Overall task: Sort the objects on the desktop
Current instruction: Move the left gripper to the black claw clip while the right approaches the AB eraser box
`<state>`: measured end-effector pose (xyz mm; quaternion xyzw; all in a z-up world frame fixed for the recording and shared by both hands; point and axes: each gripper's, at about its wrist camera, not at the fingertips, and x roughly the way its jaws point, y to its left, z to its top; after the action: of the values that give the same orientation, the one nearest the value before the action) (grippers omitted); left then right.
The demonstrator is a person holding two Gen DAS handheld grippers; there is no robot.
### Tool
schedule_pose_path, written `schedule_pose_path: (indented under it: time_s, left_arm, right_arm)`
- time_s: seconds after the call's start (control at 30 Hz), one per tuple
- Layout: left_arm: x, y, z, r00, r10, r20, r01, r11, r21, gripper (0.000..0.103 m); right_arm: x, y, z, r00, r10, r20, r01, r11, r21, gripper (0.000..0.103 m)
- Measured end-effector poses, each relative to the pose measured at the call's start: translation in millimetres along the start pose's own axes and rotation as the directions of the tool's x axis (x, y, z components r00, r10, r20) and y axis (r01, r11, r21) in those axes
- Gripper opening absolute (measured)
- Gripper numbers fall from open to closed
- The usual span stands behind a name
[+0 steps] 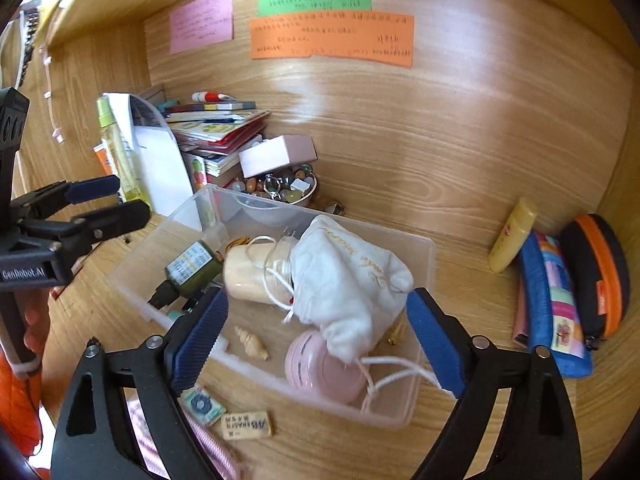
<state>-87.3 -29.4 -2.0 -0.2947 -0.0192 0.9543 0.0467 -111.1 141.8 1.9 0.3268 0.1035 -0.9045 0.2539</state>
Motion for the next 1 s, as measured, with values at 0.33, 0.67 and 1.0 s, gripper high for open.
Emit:
schedule_pose_path:
  time_s: [0.33,0.67,1.0]
  left_arm:
    - [-30.3,25.5,-40.2,0.993,0.115,-0.028,-0.114,0.993,0.026,0.095]
    - [-36.8,55.1,-104.2,0.972,0.128,-0.199,-0.135,0.991,-0.021,0.095]
    - [-36.1,45.9,-140.3,0.96,0.107,-0.258,-0.105,0.994,0.02,0.077]
  right_arm:
    - [-27.1,8.9,-28.3,1.0,0.004,-0.003,-0.004,1.0,-0.01,0.092]
    - [-9.5,13.3,-64.3,0.989,0.061,-0.136,-0.06,0.998,0.012,0.093]
    - [17.2,11.0,-81.4,0.958,0.17,-0.232,-0.158,0.985,0.072,0.09]
